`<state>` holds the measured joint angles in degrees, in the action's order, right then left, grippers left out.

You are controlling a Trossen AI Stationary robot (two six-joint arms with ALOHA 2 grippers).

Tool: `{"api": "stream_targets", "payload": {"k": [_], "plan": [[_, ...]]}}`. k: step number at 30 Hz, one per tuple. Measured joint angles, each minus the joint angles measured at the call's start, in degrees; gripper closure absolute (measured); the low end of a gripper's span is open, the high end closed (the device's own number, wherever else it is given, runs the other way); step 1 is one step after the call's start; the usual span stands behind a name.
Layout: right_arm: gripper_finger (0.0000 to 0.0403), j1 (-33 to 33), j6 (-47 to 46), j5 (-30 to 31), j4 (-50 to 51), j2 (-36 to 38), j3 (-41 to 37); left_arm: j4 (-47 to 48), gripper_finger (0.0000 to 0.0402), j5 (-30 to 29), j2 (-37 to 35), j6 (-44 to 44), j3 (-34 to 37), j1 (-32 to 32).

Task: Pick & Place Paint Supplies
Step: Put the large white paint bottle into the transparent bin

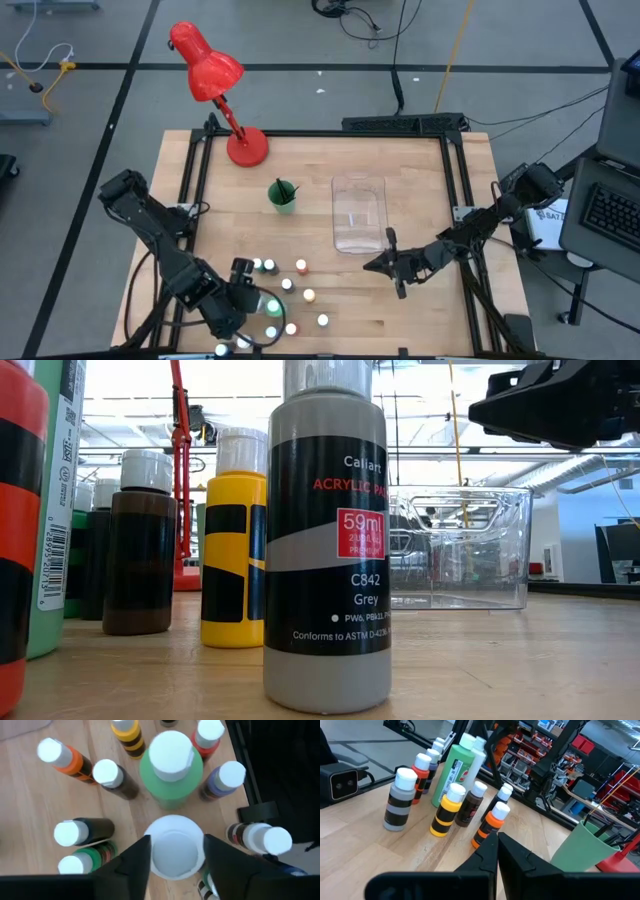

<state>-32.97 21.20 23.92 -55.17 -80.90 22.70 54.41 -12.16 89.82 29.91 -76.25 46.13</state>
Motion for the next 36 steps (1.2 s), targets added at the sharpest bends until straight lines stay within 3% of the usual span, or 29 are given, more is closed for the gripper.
{"api": "stream_targets", "payload": {"k": [6, 17, 29, 36], "plan": [[0.0399, 0.0, 0.0, 0.0, 0.1, 0.0, 0.0, -0.1, 0.0299, 0.6, 0.0, -1.6, 0.0, 0.0], [0.0399, 0.0, -0.1, 0.0, 0.2, 0.0, 0.0, 3.3, 0.0301, 0.4, -1.9, -3.9, -0.8, 0.1], [0.0399, 0.0, -1.0, 0.0, 0.2, 0.0, 0.0, 14.5, 0.0301, -9.8, -8.6, -3.2, -20.1, -0.7], [0.0399, 0.0, -8.4, 0.0, 0.3, 0.0, 0.0, 13.5, 0.0301, -27.2, -8.6, -9.7, -30.5, -6.7]]}}
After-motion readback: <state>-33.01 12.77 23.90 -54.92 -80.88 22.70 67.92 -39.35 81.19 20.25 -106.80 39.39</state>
